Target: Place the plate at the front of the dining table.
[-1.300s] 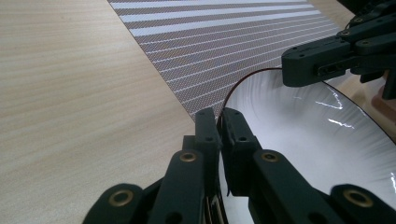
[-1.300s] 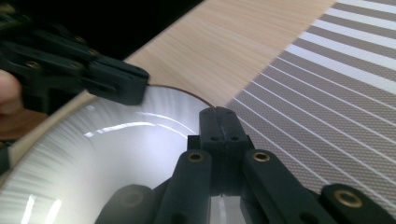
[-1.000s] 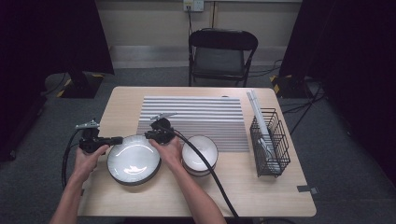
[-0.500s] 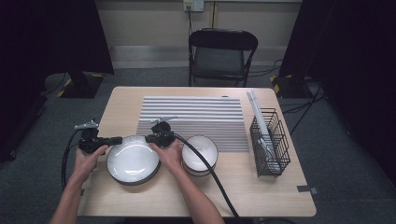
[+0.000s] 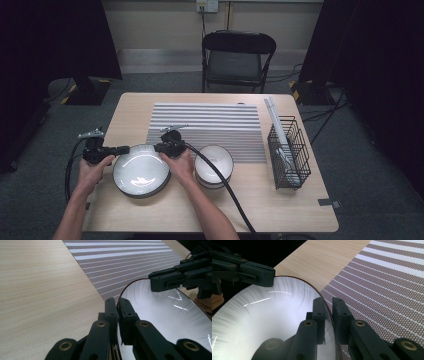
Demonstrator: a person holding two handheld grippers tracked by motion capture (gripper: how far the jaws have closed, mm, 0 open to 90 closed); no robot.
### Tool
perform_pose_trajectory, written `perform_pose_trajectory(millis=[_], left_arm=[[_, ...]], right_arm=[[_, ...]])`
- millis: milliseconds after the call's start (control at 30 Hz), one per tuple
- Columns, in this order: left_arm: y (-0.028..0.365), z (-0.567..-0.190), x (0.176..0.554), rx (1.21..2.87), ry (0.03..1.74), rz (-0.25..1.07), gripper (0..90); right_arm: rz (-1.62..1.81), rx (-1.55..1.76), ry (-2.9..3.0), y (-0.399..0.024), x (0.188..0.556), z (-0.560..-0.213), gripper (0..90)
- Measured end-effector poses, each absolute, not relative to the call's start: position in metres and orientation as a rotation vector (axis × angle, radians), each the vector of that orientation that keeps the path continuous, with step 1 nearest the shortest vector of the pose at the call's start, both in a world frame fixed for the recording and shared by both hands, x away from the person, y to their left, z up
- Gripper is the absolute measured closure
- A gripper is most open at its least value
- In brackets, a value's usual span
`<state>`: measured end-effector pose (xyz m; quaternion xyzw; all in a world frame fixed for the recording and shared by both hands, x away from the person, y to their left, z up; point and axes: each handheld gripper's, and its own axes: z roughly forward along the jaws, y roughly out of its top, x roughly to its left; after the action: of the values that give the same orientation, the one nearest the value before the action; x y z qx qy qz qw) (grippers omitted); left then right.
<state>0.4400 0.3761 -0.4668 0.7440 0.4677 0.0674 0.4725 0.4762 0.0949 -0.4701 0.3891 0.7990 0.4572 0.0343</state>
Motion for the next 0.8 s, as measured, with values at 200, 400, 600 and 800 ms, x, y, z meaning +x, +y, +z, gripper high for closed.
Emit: perform_pose_trajectory(millis=[200, 400, 600, 800], left_arm=[[0.3754, -0.4664, 0.4402, 1.825, 1.142, 0.172, 86.5], [0.3754, -0.4665, 0.44, 1.824, 1.144, 0.173, 86.4], [0.3751, -0.465, 0.4406, 1.808, 1.145, 0.189, 86.2], [0.3751, -0.4634, 0.4421, 1.788, 1.148, 0.202, 85.9]], right_arm=[[1.417, 1.214, 2.445, 0.0919, 0.4759, -0.4685, 83.4], [1.415, 1.218, 2.44, 0.0915, 0.4752, -0.4675, 84.0], [1.431, 1.216, 2.436, 0.0904, 0.4757, -0.4674, 84.4], [1.437, 1.194, 2.419, 0.0912, 0.4776, -0.4641, 84.5]])
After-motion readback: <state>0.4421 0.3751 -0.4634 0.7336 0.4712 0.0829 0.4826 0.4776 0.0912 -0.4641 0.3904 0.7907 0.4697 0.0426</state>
